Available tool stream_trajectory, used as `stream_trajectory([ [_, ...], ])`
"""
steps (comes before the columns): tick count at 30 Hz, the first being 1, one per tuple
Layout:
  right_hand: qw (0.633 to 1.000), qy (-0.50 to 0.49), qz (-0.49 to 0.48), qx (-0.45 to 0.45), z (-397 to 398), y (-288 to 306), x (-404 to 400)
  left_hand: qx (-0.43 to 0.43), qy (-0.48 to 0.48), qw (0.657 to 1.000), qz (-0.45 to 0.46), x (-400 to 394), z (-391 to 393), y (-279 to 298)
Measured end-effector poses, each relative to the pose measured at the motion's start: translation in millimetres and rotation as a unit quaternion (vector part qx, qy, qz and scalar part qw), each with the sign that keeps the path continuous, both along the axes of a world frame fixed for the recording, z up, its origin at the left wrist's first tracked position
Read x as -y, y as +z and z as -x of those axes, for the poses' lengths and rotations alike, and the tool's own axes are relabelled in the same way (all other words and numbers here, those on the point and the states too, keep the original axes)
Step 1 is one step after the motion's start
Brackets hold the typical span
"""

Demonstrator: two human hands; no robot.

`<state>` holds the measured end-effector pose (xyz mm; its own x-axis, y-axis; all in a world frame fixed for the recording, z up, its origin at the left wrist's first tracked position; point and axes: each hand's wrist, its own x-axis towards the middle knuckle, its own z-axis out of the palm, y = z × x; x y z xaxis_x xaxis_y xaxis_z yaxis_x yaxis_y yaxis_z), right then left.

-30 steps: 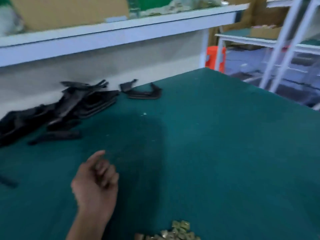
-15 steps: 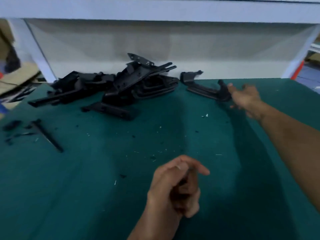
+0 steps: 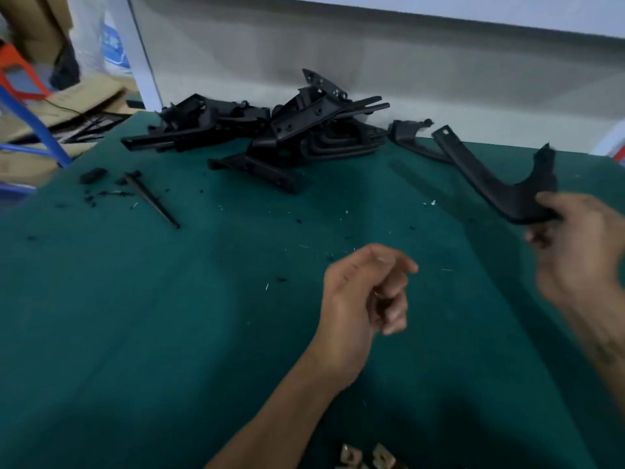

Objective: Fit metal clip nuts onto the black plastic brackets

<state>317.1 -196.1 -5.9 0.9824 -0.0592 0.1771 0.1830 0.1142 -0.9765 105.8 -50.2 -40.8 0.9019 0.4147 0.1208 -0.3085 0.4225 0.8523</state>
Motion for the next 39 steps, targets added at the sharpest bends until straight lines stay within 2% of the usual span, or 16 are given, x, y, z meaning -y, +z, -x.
stream_trajectory([
  [1, 0.999, 0.039, 0.005, 0.005, 22.5, -0.6, 3.4, 0.018, 0.088, 0.990, -0.113, 2.0, 0.7, -2.2],
  [2, 0.997, 0.069, 0.018, 0.011, 43.7, -2.7, 6.2, 0.040, 0.178, 0.952, -0.247, 4.8, 1.3, -2.8],
  [5, 0.983, 0.168, 0.063, 0.034, 100.8, -13.3, 8.5, 0.061, 0.304, 0.779, -0.544, 15.2, -0.3, 1.2],
  [8, 0.959, 0.267, 0.088, 0.037, 133.5, -26.4, 7.4, -0.127, 0.304, 0.644, -0.691, 20.3, 1.2, 3.9],
  [9, 0.951, 0.293, 0.089, 0.029, 138.8, -29.7, 7.3, -0.173, 0.280, 0.608, -0.723, 19.5, 4.5, 3.8],
  [10, 0.944, 0.318, 0.083, 0.018, 142.5, -33.0, 8.1, -0.192, 0.248, 0.592, -0.742, 17.8, 7.4, 2.9],
  [12, 0.930, 0.362, 0.064, 0.002, 145.7, -37.7, 10.6, -0.175, 0.194, 0.614, -0.745, 12.0, 11.0, 0.4],
  [15, 0.907, 0.413, 0.082, 0.008, 145.4, -39.8, 16.4, -0.115, 0.162, 0.679, -0.707, 4.2, 13.4, -1.3],
  [18, 0.894, 0.425, 0.139, 0.000, 139.9, -35.3, 25.7, -0.125, 0.175, 0.684, -0.696, 0.2, 12.7, -5.1],
  [20, 0.878, 0.422, 0.224, 0.006, 136.0, -30.0, 38.1, -0.150, 0.186, 0.709, -0.663, -4.1, 12.0, -7.7],
  [24, 0.788, 0.511, 0.343, 0.018, 151.2, -24.5, 74.3, -0.170, 0.211, 0.780, -0.564, -12.4, 9.4, -11.9],
  [26, 0.787, 0.487, 0.376, 0.047, 166.6, -25.8, 89.4, -0.158, 0.203, 0.774, -0.578, -11.0, 8.6, -11.8],
  [30, 0.792, 0.437, 0.414, 0.102, 187.1, -24.1, 96.8, -0.196, 0.156, 0.699, -0.670, -0.5, 5.3, -11.7],
  [32, 0.801, 0.429, 0.405, 0.102, 188.7, -24.7, 96.9, -0.196, 0.141, 0.704, -0.668, -0.4, 3.9, -14.4],
  [35, 0.810, 0.423, 0.393, 0.102, 187.8, -30.0, 99.8, -0.181, 0.145, 0.740, -0.632, -4.9, 4.0, -18.1],
  [39, 0.841, 0.432, 0.322, 0.046, 174.7, -34.5, 97.5, -0.176, 0.150, 0.757, -0.611, -6.5, 4.1, -16.9],
])
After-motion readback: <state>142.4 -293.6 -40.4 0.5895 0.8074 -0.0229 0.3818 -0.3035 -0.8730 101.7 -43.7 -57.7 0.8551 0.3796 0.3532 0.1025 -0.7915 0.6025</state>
